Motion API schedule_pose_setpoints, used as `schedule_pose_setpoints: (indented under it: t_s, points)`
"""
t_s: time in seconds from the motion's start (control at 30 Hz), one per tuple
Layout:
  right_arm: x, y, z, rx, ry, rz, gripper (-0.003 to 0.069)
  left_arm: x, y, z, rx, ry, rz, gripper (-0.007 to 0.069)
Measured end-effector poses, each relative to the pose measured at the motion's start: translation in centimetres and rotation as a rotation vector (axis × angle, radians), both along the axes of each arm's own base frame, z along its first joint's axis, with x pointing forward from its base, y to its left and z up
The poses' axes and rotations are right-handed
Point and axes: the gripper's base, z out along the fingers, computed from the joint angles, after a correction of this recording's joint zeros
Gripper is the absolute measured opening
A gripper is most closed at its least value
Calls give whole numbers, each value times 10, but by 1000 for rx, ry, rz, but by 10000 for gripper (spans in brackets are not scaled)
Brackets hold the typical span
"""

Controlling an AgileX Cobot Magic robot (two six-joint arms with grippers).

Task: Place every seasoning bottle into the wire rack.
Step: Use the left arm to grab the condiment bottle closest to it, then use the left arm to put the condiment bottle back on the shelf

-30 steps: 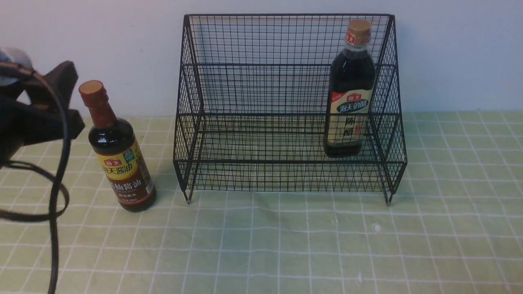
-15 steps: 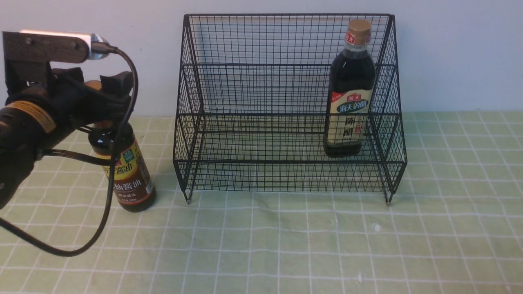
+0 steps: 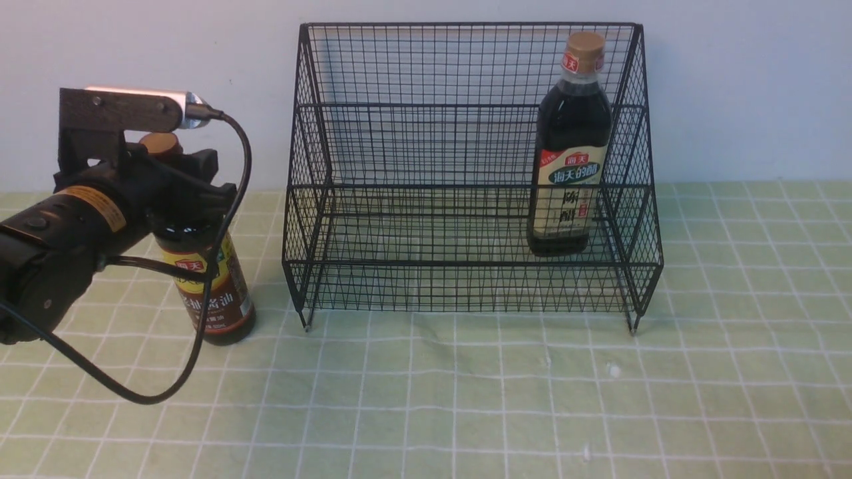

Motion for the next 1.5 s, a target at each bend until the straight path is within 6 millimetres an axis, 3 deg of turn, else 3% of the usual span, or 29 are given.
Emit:
schedule_pose_setpoints:
  t_s: [0.2,0.5,0.6,0.77,1.0,1.2,1.33,1.5]
  points:
    - [0,0,0,0,0,0,-15,-11,3,18,52,26,9,259]
    - [0,0,0,0,0,0,-15,-22,0,133,7,-311,1,259]
    - [0,0,0,0,0,0,-15,-22,-5,152,-30,-362,-18,259]
    - [0,0,0,0,0,0,-15,-10,-36,184,-72,-433,-128,259]
    - [0,0,0,0,0,0,-15,18,-74,189,-127,-425,-216,259]
    - [0,0,0,0,0,0,-15,52,-111,158,-123,-351,-284,259]
    - [0,0,0,0,0,0,-15,67,-121,134,-114,-296,-296,259]
    - [0,0,0,-1,0,0,-15,73,-124,131,-134,-298,-312,259]
